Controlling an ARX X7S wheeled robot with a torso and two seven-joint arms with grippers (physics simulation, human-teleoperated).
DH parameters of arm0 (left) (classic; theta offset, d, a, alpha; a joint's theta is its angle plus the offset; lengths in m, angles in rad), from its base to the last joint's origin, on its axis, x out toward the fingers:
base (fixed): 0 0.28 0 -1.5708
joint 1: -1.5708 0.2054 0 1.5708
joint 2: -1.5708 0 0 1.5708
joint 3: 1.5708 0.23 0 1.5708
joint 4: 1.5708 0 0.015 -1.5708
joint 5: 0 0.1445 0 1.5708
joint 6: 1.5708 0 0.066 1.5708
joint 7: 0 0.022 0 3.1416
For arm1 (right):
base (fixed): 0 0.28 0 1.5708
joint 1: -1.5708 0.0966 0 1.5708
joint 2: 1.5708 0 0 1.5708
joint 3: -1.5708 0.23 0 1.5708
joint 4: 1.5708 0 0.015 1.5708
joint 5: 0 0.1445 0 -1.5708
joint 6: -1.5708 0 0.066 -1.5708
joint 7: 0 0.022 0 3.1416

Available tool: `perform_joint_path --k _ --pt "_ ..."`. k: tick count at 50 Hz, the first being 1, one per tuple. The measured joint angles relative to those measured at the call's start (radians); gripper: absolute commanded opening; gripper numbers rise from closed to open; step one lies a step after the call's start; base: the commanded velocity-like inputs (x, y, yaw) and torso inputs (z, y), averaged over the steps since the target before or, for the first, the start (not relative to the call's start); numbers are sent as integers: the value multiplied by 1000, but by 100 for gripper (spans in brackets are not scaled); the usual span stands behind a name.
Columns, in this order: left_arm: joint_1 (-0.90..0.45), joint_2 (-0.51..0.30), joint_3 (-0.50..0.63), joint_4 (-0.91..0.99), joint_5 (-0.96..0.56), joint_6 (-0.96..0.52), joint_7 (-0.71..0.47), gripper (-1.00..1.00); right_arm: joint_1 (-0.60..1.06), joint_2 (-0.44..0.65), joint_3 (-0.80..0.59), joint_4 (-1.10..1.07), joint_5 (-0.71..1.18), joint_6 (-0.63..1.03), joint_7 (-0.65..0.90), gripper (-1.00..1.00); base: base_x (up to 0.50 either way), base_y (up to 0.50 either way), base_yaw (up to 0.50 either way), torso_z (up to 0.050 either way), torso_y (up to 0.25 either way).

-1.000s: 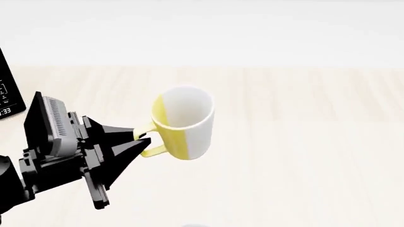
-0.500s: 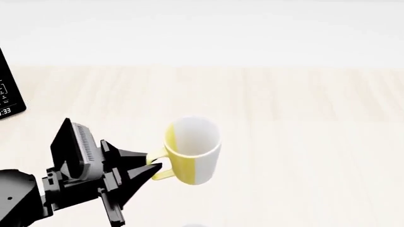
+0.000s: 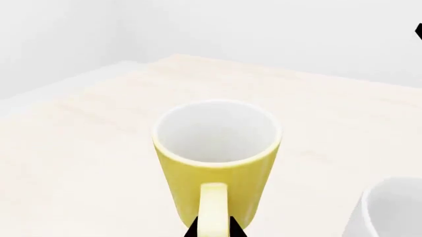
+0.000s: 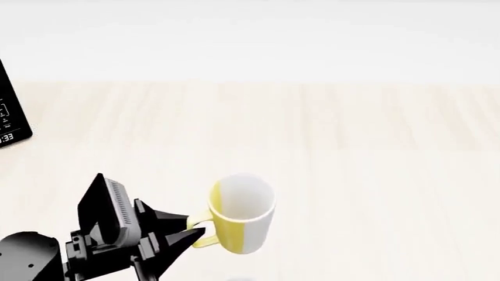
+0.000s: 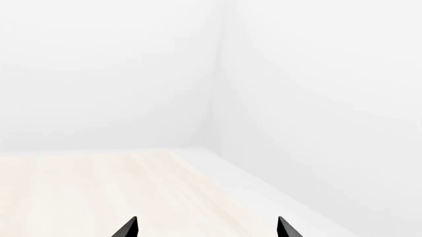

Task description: Put the yellow and white mug to the front of the white mug.

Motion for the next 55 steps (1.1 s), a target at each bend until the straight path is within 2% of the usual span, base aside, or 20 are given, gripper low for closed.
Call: perform_joint_path --k 26,55 --pt "6 62 16 -203 26 121 30 -100 0 7 -12 -2 0 -1 6 100 0 0 0 0 0" --pt "-52 128 -3 -453 18 267 76 -100 -7 15 -18 -13 3 -1 13 100 0 0 0 0 0"
